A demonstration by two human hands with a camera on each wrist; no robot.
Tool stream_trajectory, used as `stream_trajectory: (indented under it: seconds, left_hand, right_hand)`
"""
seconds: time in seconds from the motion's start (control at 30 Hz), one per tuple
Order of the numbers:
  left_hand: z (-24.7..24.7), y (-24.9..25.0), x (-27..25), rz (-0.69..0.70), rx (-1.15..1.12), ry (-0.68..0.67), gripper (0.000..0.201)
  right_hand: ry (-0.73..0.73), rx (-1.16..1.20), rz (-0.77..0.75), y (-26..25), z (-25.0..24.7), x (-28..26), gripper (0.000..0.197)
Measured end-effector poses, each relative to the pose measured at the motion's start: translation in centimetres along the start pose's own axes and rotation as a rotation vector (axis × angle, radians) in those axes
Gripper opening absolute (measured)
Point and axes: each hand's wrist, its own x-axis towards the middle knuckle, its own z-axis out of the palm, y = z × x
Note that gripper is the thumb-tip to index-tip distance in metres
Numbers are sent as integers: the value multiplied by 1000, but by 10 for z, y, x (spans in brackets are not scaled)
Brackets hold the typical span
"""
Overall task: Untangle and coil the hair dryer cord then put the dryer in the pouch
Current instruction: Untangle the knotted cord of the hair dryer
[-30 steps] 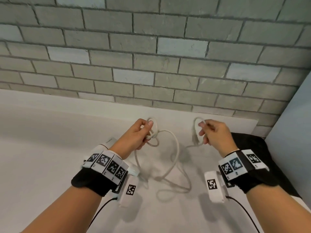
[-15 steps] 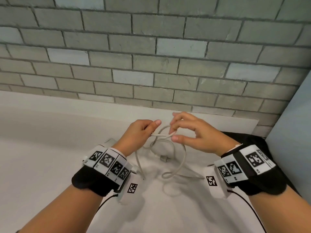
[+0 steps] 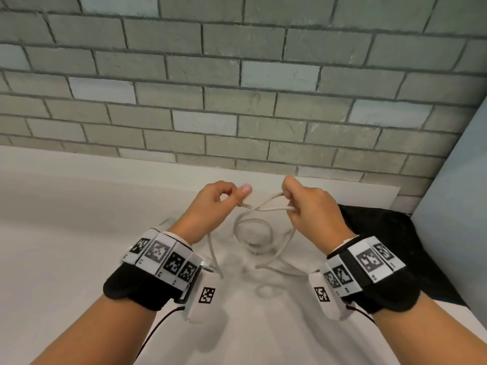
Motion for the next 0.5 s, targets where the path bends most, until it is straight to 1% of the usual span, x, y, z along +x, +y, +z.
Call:
stream_trajectory:
  seconds: [0.03,0.1,0.17,0.23,0.3,0.33,0.37,0.4,0.43,0.47,0.5]
  left_hand:
    - [-3,1,-2,12,20,-64,28]
    - [-10,1,-2,35,79,-168,16]
    - [-15,-2,0,35,170,-183,12]
    - [-14,-5,3,15,215,-128,18]
    - [-12,-4,2,-20,157,-80,24]
    - [-10,-5,1,-31,109,-80,26]
    - [-7,-5,0,-32,74,-88,27]
    - [-4,-6,0,-29,47,-97,27]
    - [-2,-7,-1,-30,21,-98,27]
    - [0,-7,0,-35,-4,-94,28]
    - [1,-9,1,-45,-27,-86,29]
  right_hand:
    - [47,-31,38,3,1,-1,18]
    - [102,8,79,9,3,-4,17]
    - [76,184,70,13,5,-6,16]
    - [-33,486,68,10,1,-7,21]
    - [-177,769,82,6,-6,-8,38]
    - [-255,869,107,6,-8,-9,47]
    - [-328,929,131,5,-9,-9,51]
    - [-383,943,139,5,-9,-9,50]
    - [-413,930,138,4,-9,-10,42]
    - [-409,915,146,4,-9,-11,31]
    - [-368,915,166,5,-8,-11,20]
